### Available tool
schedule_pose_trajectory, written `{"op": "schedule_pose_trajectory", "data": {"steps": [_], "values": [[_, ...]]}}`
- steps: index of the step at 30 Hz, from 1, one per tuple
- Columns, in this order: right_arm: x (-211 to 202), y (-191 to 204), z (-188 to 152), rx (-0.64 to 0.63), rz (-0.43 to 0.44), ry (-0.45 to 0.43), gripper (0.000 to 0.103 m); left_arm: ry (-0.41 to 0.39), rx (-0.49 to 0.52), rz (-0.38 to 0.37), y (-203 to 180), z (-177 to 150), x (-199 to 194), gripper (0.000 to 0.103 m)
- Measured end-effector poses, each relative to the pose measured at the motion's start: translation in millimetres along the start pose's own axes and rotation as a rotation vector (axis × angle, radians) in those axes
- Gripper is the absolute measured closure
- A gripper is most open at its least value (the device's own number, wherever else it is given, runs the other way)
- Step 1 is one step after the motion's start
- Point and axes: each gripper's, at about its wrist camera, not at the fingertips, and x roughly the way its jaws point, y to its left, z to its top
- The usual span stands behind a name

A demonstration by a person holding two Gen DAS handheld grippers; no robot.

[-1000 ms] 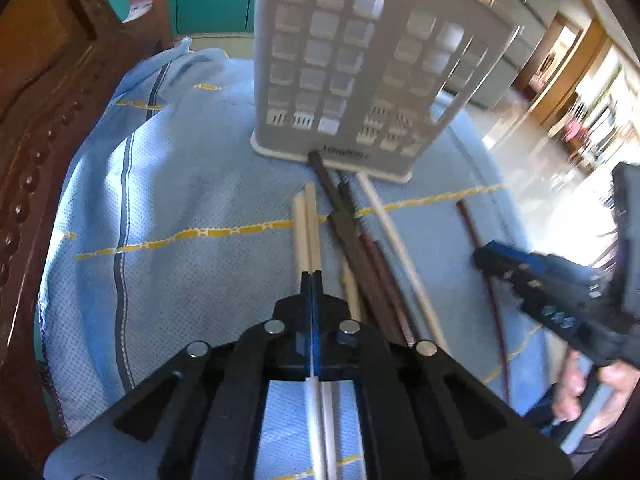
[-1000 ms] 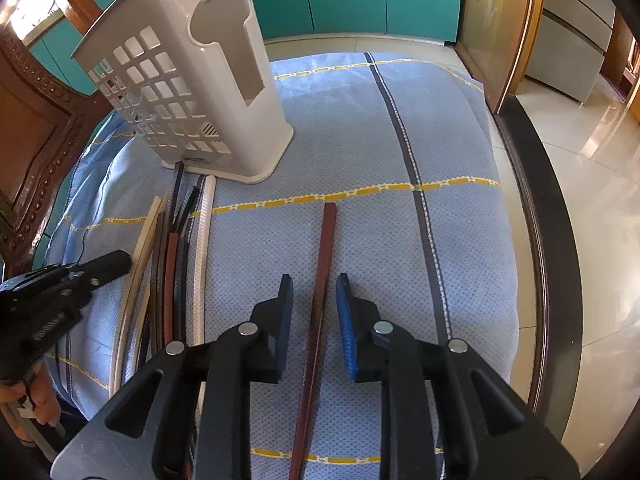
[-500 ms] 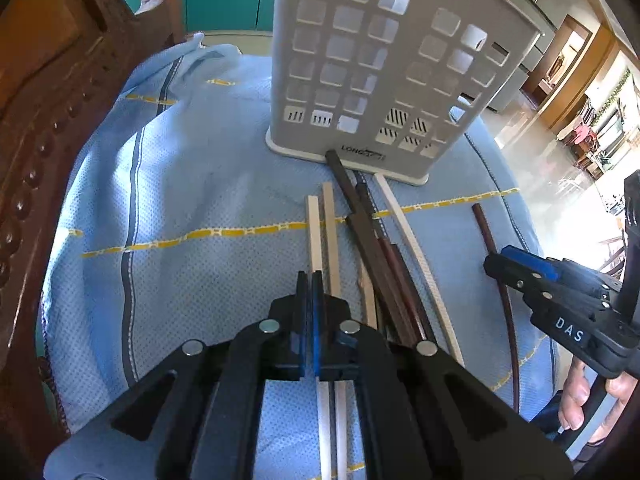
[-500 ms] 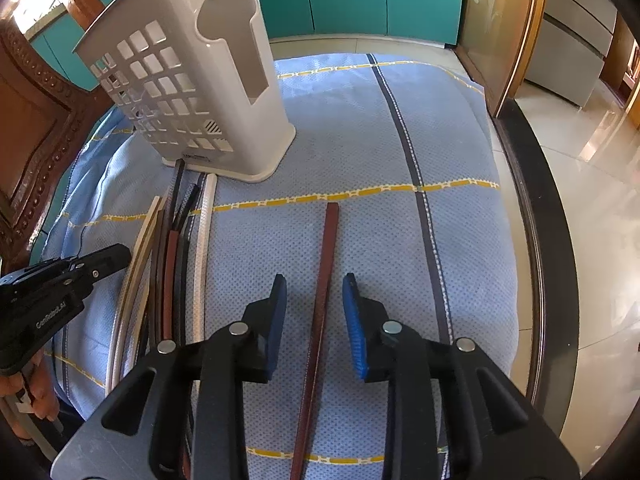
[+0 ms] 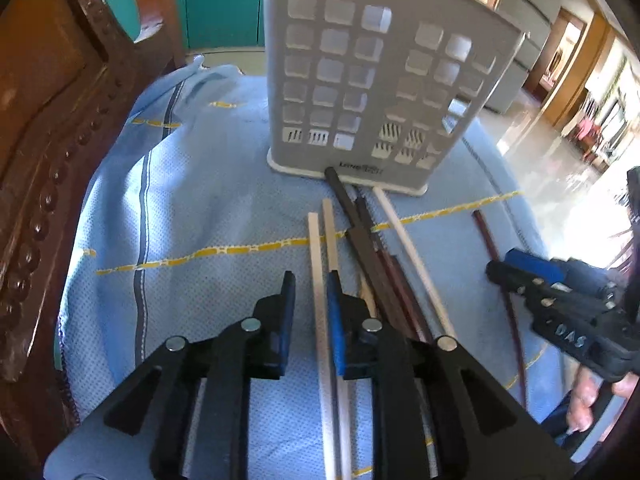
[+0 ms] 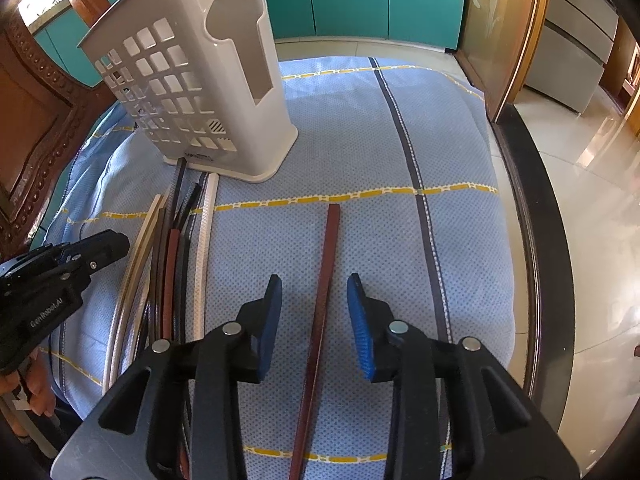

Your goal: Organize utensils

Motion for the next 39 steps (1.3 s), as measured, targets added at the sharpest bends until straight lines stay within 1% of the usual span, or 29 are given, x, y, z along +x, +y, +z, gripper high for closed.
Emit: {"op": "schedule_pose_trajectory", "data": {"steps": [2,6,7,8,11,14,16,17,18,19,21,24,28,32,39], "values": [[0.8,0.2,-1.1,-0.001,-0.003,0.003,0.069,0.027,-0.002,0.011,0.2,0.3,6.2,0.085],[1.8,1.0,-2.8,-0.006,-0.013,0.005,0.069,0.021,0.003,0.046,1.0,1.5,3.9,0.085],[2.1,1.3,-3.1,-0.009,-0.018,0.005,0.069,0.036,0.006,0.064,1.8,1.4,5.2,0.085],[2.6,1.7,-3.3,-0.012,-0.024,0.006,0.069,0.045,0.005,0.067,2.8,0.3,7.1,0.085],[2.9,3.0,-3.9,-0.022,-0.038,0.004,0.069,0.04,0.017,0.073,0.9,0.2,2.7,0.084],[3.5,4.9,-4.0,-0.03,-0.049,0.001,0.069,0.042,0.008,0.064,1.0,0.9,-0.8,0.084],[3.5,6.5,-4.8,-0.042,-0.069,-0.006,0.069,0.042,-0.001,0.056,1.7,0.6,-3.6,0.082],[3.6,7.4,-4.8,-0.048,-0.074,-0.009,0.073,0.041,-0.004,0.052,4.4,4.2,-3.0,0.081],[4.2,8.4,-5.5,-0.055,-0.075,-0.007,0.08,0.037,-0.004,0.051,4.5,4.9,-5.5,0.08],[4.1,10.0,-5.7,-0.061,-0.077,-0.009,0.083,0.034,-0.004,0.051,5.8,6.3,-6.2,0.08],[3.8,12.1,-6.4,-0.07,-0.073,-0.011,0.094,0.025,-0.003,0.05,6.3,7.6,-9.5,0.077],[1.5,14.7,-8.6,-0.076,-0.053,-0.018,0.095,0.011,-0.004,0.042,6.7,8.9,-15.3,0.074],[-2.9,20.0,-10.1,-0.097,-0.072,-0.038,0.096,-0.002,-0.003,0.034,0.9,7.1,-23.3,0.071],[0.7,17.7,-11.2,-0.078,-0.062,-0.009,0.095,-0.006,0.002,0.03,-2.0,6.4,-29.0,0.067],[1.7,15.2,-9.8,-0.074,-0.061,-0.007,0.095,0.003,0.014,0.03,-16.5,0.9,-24.3,0.065]]}}
